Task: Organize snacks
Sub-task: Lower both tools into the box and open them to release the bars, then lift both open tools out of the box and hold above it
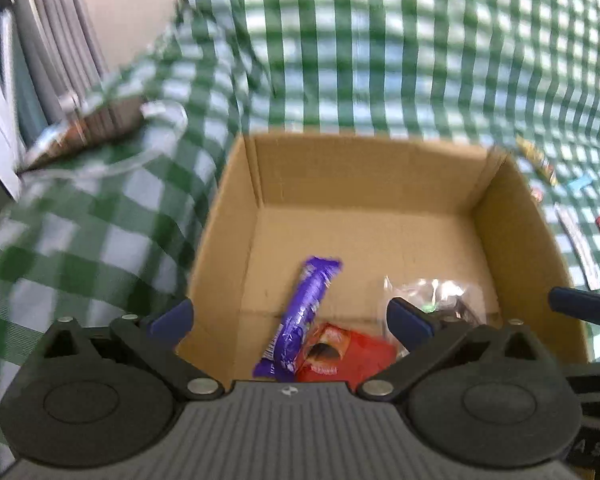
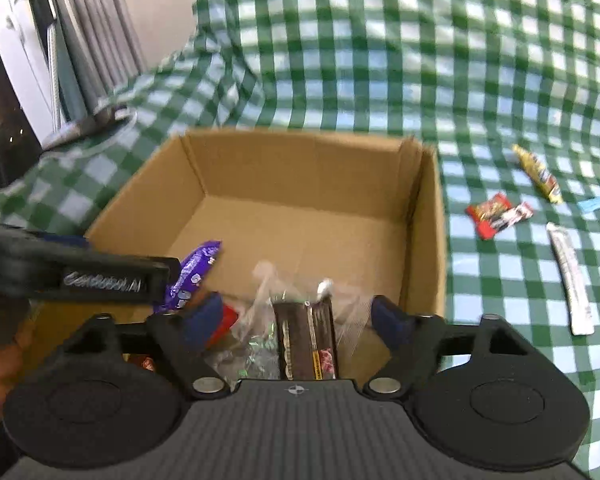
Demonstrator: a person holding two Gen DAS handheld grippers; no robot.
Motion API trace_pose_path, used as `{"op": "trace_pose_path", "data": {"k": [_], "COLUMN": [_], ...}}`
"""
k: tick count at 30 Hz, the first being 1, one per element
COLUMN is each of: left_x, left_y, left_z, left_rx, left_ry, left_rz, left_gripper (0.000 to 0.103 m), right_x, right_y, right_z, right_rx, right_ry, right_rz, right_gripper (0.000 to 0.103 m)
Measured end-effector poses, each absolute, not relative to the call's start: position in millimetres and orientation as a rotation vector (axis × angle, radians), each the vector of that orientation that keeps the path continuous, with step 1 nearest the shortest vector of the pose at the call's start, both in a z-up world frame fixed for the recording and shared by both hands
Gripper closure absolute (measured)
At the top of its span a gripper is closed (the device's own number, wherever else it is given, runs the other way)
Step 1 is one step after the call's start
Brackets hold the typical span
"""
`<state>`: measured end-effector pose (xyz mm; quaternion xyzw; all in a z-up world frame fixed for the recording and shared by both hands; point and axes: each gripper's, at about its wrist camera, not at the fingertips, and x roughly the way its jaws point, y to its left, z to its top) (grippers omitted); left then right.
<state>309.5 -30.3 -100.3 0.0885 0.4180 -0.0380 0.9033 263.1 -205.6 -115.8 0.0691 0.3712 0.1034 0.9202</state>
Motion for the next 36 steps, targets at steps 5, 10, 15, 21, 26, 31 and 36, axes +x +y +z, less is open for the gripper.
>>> {"op": "trace_pose_path", "data": {"k": [5, 10, 15, 21, 26, 31, 36], "left_x": [280.1, 228.7, 169.4, 127.5, 92.7, 64.4, 46.0], "left_y": [-25.2, -14.4, -11.7, -11.8, -12.4, -15.5, -13.0], "left_z": [-88.5, -76.0, -62.7, -43.3, -19.9, -9.4, -0.1], "left_rx": [0.163, 0.109, 0.104, 0.099, 0.099, 0.098, 0.094], "left_ry": [0.919, 0.958, 0.949, 0.9, 0.806, 0.766, 0.733], "left_rz": [-0.071, -0.063, 0.006, 0.015, 0.013, -0.002, 0.0], "left_gripper": [0.0, 0.0, 0.0, 0.0, 0.0, 0.0, 0.0], "right_x": [241.4, 191.6, 137.2, 88.8, 51.3, 18.2, -4.1], "right_y": [-209.0, -210.7, -212.6, -210.9, -214.6, -219.6, -220.0], "right_z": [-102.8, -88.6, -70.7, -47.6, -31.0, -23.0, -16.3], "right_rx": [0.135, 0.143, 0.117, 0.041, 0.038, 0.038, 0.015], "right_ry": [0.787, 0.807, 0.774, 0.672, 0.59, 0.534, 0.496], "right_rz": [0.219, 0.221, 0.225, 0.209, 0.201, 0.181, 0.17], "right_gripper": [0.017, 0.01, 0.007, 0.006, 0.004, 0.003, 0.002]}}
